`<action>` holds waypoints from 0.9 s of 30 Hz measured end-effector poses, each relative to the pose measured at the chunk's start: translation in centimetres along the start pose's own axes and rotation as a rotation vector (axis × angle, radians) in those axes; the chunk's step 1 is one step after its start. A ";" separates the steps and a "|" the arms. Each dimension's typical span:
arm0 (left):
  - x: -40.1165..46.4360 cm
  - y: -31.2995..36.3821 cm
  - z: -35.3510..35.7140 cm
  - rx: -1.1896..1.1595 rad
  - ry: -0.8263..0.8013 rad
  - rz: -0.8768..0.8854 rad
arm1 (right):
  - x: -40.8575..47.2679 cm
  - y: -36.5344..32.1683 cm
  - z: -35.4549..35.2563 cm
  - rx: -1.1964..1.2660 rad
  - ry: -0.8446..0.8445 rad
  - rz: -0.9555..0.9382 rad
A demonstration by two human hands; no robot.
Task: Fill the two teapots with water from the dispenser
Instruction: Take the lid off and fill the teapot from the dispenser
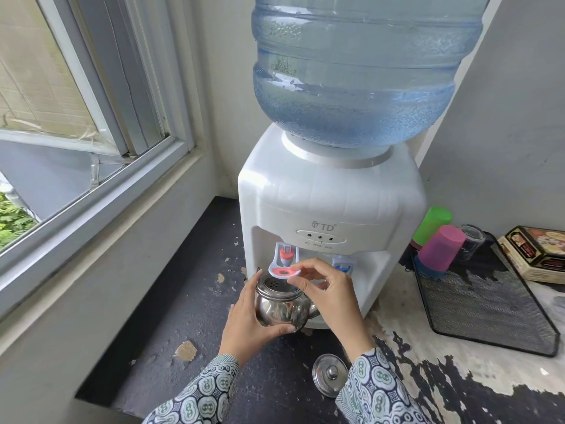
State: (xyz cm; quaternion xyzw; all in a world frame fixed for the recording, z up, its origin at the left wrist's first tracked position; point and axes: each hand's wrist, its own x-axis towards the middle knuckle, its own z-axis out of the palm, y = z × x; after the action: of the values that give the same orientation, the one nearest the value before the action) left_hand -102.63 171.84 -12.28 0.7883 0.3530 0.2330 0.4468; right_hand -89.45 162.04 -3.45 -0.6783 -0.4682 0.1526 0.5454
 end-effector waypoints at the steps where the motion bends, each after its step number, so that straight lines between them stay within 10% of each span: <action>1: 0.0 0.0 0.0 -0.001 -0.001 0.001 | 0.0 0.0 0.0 0.007 -0.001 0.010; 27: -0.1 0.0 0.1 -0.043 -0.007 0.019 | 0.2 -0.4 0.8 0.075 0.099 0.065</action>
State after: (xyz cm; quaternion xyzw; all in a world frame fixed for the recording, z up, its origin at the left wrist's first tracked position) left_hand -102.64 171.70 -12.33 0.7826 0.3390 0.2420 0.4627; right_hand -90.13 162.65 -3.39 -0.6789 -0.4125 0.1539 0.5875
